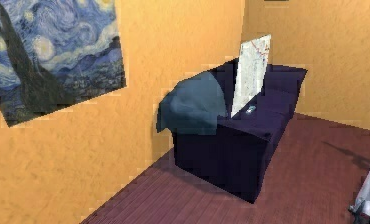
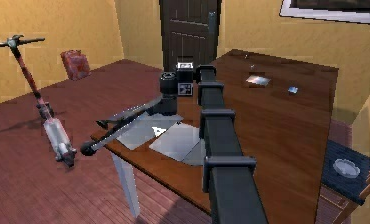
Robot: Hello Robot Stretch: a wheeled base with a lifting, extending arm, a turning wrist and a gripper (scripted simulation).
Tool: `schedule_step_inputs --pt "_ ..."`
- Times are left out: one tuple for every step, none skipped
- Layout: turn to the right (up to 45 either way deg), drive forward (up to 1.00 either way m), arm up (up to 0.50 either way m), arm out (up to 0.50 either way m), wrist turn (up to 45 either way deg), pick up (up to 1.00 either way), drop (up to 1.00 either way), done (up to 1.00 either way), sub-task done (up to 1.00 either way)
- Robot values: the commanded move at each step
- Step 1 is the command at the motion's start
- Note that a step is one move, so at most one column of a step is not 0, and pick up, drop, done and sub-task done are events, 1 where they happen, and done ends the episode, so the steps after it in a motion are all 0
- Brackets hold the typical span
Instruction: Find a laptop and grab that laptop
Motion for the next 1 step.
schedule_step_inputs --pt "0.0 0.00 0.00 0.00 45.0 0.00 0.00 0.00 0.00"
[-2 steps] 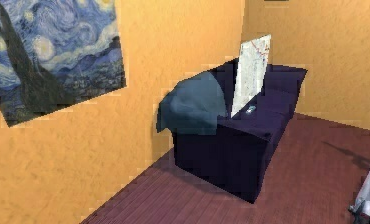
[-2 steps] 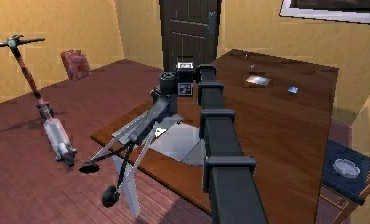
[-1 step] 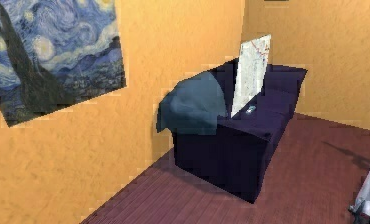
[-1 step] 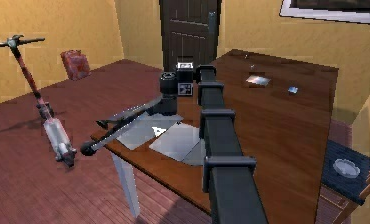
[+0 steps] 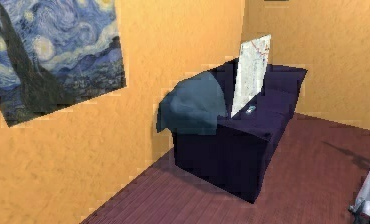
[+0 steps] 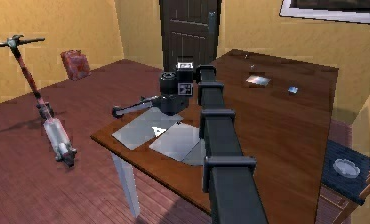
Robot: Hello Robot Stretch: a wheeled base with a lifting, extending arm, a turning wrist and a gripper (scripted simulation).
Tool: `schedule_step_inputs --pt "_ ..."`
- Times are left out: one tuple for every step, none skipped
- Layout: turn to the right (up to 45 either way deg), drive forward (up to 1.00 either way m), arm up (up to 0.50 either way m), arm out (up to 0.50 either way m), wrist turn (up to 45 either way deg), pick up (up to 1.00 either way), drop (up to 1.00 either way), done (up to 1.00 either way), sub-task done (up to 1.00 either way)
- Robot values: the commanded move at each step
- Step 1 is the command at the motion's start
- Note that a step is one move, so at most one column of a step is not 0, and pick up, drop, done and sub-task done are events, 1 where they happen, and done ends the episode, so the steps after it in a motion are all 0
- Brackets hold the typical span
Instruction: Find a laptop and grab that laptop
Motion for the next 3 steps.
schedule_step_inputs --pt "0.0 0.00 0.00 0.00 12.0 0.00 0.00 0.00 0.00" --pt "0.0 0.00 -0.30 0.00 0.0 0.00 0.00 0.00 0.00" --pt "0.0 0.00 0.00 0.00 0.0 1.00 0.00 0.00 0.00"
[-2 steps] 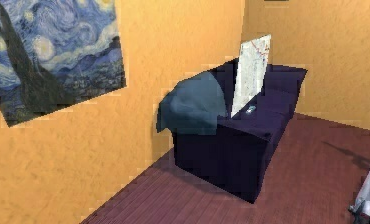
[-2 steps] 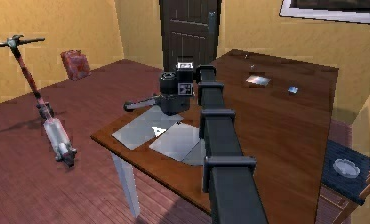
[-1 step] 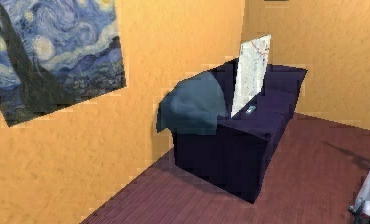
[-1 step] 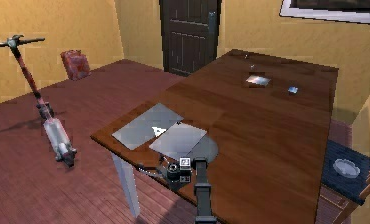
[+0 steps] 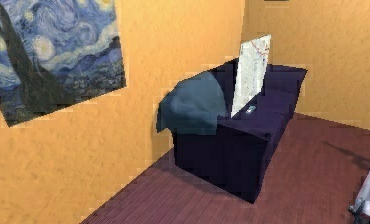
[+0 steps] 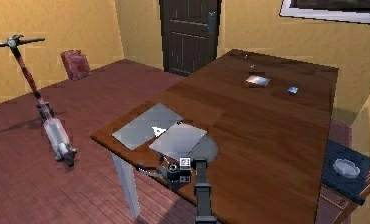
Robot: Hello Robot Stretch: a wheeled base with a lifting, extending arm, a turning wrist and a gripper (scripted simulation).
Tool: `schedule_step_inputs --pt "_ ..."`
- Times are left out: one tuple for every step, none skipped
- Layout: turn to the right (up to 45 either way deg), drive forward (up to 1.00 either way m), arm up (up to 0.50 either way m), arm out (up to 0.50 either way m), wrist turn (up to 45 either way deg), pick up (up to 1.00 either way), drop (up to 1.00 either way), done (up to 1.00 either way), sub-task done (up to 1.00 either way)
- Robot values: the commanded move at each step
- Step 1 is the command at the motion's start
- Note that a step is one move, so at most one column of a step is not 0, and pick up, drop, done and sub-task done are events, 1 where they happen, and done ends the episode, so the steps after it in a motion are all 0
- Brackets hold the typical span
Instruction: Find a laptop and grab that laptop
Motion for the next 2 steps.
schedule_step_inputs --pt "0.0 0.00 0.10 0.00 0.0 0.00 0.00 0.00 0.00" --pt "0.0 0.00 0.00 0.00 0.0 0.00 0.00 1.00 0.00"
